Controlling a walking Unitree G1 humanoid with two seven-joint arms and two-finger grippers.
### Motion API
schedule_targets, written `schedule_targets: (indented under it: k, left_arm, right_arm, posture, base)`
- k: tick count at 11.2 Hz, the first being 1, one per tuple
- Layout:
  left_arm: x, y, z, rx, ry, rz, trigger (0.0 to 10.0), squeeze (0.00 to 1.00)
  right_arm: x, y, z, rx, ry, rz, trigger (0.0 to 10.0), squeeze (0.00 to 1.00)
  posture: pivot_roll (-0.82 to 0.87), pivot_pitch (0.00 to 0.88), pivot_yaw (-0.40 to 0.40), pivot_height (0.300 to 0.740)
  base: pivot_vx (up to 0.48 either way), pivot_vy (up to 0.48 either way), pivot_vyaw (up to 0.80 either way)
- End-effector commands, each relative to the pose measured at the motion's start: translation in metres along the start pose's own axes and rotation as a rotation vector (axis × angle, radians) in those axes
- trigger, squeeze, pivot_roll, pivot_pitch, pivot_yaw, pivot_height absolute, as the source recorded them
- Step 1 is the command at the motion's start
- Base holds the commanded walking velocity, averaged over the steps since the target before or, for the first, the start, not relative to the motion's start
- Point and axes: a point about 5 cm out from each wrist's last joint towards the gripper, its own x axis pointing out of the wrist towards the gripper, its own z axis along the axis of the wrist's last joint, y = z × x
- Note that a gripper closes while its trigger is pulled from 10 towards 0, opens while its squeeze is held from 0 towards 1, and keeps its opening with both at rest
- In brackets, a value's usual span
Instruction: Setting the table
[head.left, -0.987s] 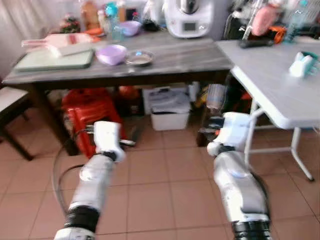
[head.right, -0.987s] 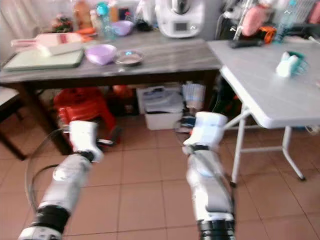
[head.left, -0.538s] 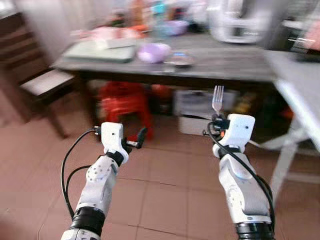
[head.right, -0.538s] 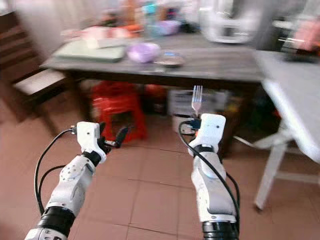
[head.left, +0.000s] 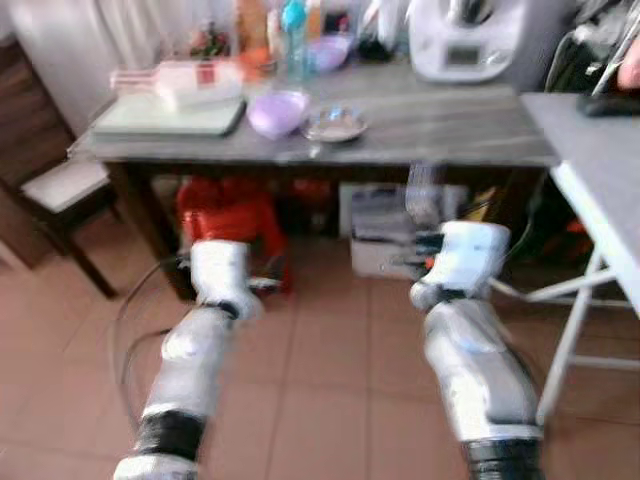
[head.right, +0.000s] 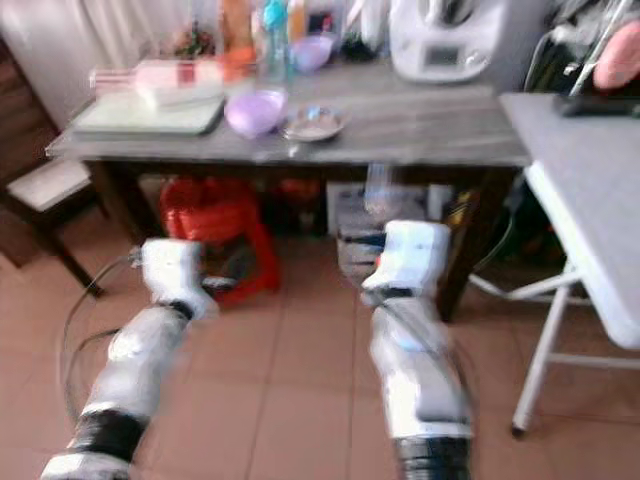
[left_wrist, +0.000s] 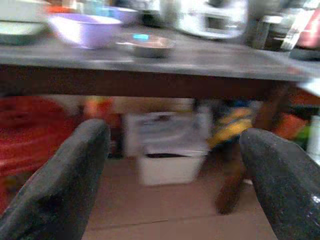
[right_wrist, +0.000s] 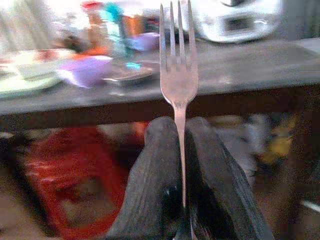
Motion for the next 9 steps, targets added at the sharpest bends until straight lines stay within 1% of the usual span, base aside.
schedule_targets:
  k: [1,4,5,6,7,8,9]
  left_arm:
    - [-0.004,0.012,0.004,0.025,0.000,0.024,10.0,0.00]
    - [-0.004,0.010,0.003,0.025,0.000,0.019,10.0,0.00]
    - [-0.005,0.012,0.005,0.034,-0.007,0.031,10.0,0.00]
    - [-0.006,0.015,0.008,0.050,-0.021,0.050,10.0,0.00]
    - [-0.011,0.019,0.011,0.062,-0.034,0.074,10.0,0.00]
    - [-0.012,0.021,0.011,0.066,-0.035,0.079,10.0,0.00]
    - [-0.019,0.026,0.011,0.082,-0.037,0.104,10.0,0.00]
  right_arm:
    - [0.001,0.010,0.004,0.022,-0.017,0.024,10.0,0.00]
    - [-0.001,0.009,0.003,0.016,-0.018,0.021,10.0,0.00]
    - [-0.004,0.008,0.003,-0.008,-0.026,0.027,10.0,0.00]
    - [-0.008,0.006,0.003,-0.015,-0.031,0.025,10.0,0.00]
    - [-0.016,0.005,0.002,-0.027,-0.044,0.025,10.0,0.00]
    - [-0.018,0.005,0.001,-0.033,-0.046,0.027,10.0,0.00]
    - [-0.028,-0.002,-0.002,-0.051,-0.049,0.020,10.0,0.00]
  posture:
    - [-0.03,0.000,0.032,0.740]
    - [-0.03,0.001,0.033,0.740]
    - [-0.03,0.005,0.033,0.740]
    - [-0.03,0.006,0.034,0.740]
    - [-0.02,0.006,0.029,0.740]
    - [-0.02,0.006,0.029,0.740]
    - [0.02,0.011,0.019,0.740]
  base:
    - [0.349,0.000,0.00]
    - [0.352,0.000,0.00]
    - [0.352,0.000,0.00]
    - [0.356,0.000,0.00]
    - [0.356,0.000,0.00]
    - [0.356,0.000,0.00]
    - [0.352,0.000,0.00]
